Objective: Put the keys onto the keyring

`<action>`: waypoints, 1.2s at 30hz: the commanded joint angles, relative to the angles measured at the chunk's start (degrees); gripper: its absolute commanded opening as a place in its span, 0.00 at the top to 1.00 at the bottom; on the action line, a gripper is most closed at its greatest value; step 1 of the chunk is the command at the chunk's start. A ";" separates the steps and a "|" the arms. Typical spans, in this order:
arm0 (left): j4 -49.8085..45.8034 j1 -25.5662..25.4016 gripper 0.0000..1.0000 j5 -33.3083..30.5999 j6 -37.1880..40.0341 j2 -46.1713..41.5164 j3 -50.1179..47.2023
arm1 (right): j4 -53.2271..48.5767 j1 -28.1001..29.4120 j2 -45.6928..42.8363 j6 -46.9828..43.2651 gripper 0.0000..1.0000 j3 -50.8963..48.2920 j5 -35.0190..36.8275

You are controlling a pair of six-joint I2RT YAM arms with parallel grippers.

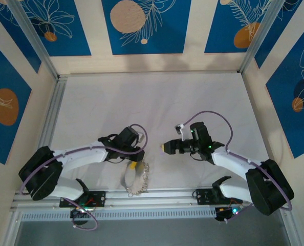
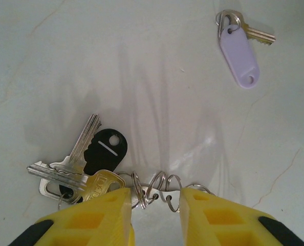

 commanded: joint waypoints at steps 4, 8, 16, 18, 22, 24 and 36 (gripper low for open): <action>-1.14 -0.91 0.71 -2.21 -0.38 1.66 1.98 | 1.85 -1.16 -1.03 0.41 0.18 -0.83 -2.48; -0.81 -0.95 0.74 -2.25 -0.64 2.26 1.72 | 2.00 -1.25 -0.95 0.39 0.18 -0.81 -2.57; -0.62 -1.39 0.75 -1.98 -0.90 4.88 2.51 | 2.01 -1.64 -2.15 0.68 0.16 -1.36 -2.15; -0.47 -1.51 0.76 -1.98 -0.97 5.42 2.51 | 2.19 -1.93 -2.54 0.87 0.14 -1.63 -2.12; -0.20 -1.57 0.80 -2.07 -1.16 5.79 2.60 | 2.73 -2.21 -2.71 0.94 0.14 -1.96 -2.31; -0.42 -1.61 0.84 -2.07 -1.11 5.96 2.85 | 2.84 -2.35 -2.71 0.98 0.14 -2.12 -2.53; -1.06 -2.05 0.89 -2.54 -0.59 6.80 3.26 | 3.35 -3.18 -3.76 1.25 0.14 -2.61 -2.76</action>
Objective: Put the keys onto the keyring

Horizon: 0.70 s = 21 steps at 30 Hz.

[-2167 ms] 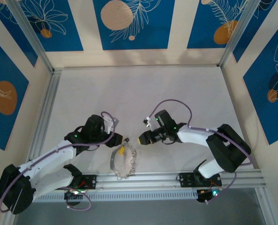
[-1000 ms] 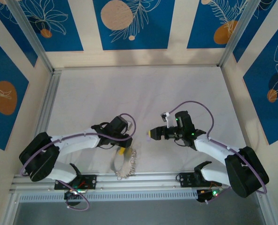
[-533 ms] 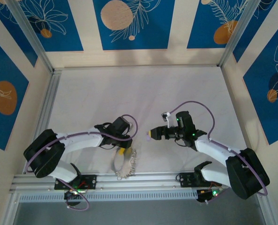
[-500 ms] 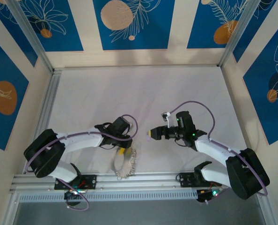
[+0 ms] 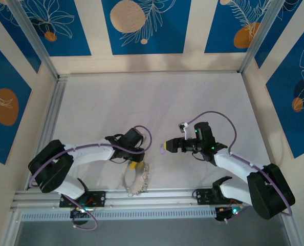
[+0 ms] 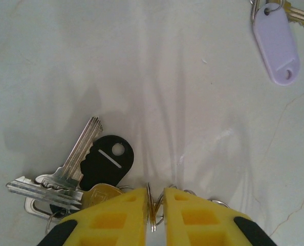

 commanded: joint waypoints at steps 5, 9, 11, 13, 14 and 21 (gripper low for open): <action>-1.91 -0.89 1.00 -0.89 1.01 0.34 1.97 | 1.05 -0.51 -1.45 0.44 0.14 -1.05 -1.51; -4.62 -0.89 1.00 -1.76 3.23 -1.91 2.99 | 1.46 -0.44 -1.59 0.37 0.14 -1.13 -2.37; -5.84 -0.89 1.00 -1.22 5.39 -4.36 3.52 | 1.85 -0.40 -1.95 -0.15 0.15 -1.22 -3.94; -7.60 -0.89 1.00 0.71 8.95 -7.81 4.30 | 2.29 0.14 -3.11 -1.14 0.15 -1.24 -6.06; -8.50 -0.89 1.00 1.53 10.49 -9.47 4.75 | 2.09 0.60 -3.92 -1.81 0.16 -1.13 -6.99; -11.97 -0.89 1.00 10.99 19.93 -25.32 6.88 | 2.75 7.59 -11.45 -4.13 0.30 -0.05 -10.05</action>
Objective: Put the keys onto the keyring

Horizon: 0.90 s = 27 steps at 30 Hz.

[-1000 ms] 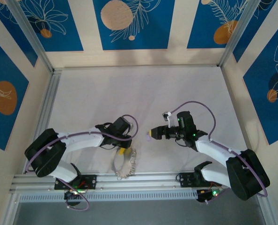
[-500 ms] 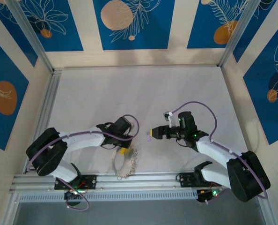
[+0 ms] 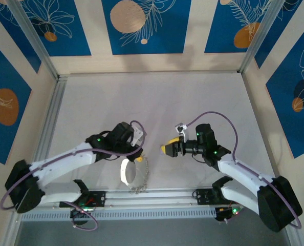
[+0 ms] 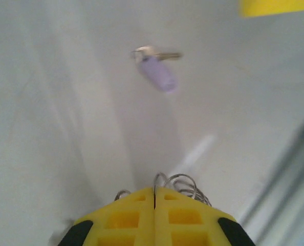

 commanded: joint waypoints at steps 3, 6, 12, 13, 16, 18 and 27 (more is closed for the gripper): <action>-0.79 -0.39 1.00 10.03 10.09 -11.27 3.39 | -0.97 5.04 -3.71 -4.25 0.40 4.08 -4.47; -2.61 -0.34 1.00 12.42 13.81 -14.30 5.10 | -1.90 6.04 -3.11 -6.19 0.54 8.27 -6.12; -4.02 -0.35 1.00 13.96 18.52 -14.59 8.83 | -3.48 9.90 0.14 -11.37 0.61 15.47 -10.90; -4.54 -0.36 1.00 13.39 18.95 -14.10 9.42 | -4.81 10.66 0.77 -12.37 0.62 16.72 -9.95; -6.67 -0.35 1.00 9.76 17.65 -12.31 10.36 | -6.15 10.82 1.53 -11.40 0.65 17.07 -4.68; -6.56 -0.31 1.00 3.57 13.78 -12.38 8.99 | -5.40 10.49 0.97 -9.87 0.64 15.39 -3.21; -12.36 0.22 0.80 -3.31 -2.19 -12.49 1.49 | -12.51 10.41 1.46 -6.88 0.33 9.93 4.71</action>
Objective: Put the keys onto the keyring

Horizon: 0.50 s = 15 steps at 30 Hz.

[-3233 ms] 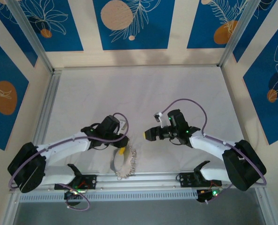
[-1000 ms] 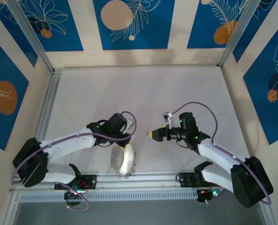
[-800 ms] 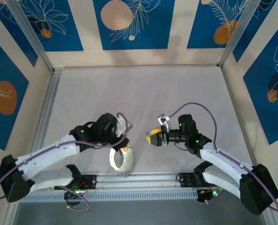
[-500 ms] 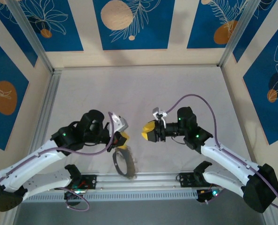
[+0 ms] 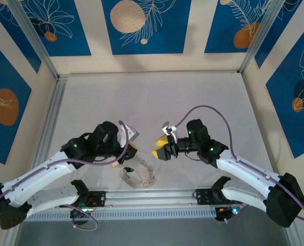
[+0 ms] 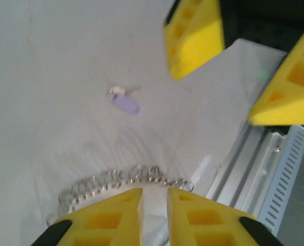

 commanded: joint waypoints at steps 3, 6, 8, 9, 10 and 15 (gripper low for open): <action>-4.27 0.45 0.80 -4.20 -8.38 -1.50 -4.25 | -5.99 -0.20 -0.04 4.03 0.34 -3.01 4.31; -3.67 0.77 0.80 -4.48 -9.25 -2.24 -5.27 | -3.68 3.24 -2.59 9.09 0.34 -8.30 3.84; -2.15 1.50 0.80 -3.76 -9.47 -2.13 -6.15 | -7.14 8.96 -4.72 9.51 0.36 -9.84 8.72; -1.34 2.25 0.80 -3.12 -9.63 -1.90 -6.83 | -9.59 12.35 -5.71 9.40 0.39 -10.03 11.73; -0.20 3.38 0.80 -1.91 -9.73 -1.74 -7.77 | -11.86 15.59 -6.31 9.48 0.40 -10.06 15.11; 4.23 8.43 0.80 3.12 -11.17 -1.62 -11.83 | -12.12 22.39 -5.59 10.34 0.50 -9.51 26.34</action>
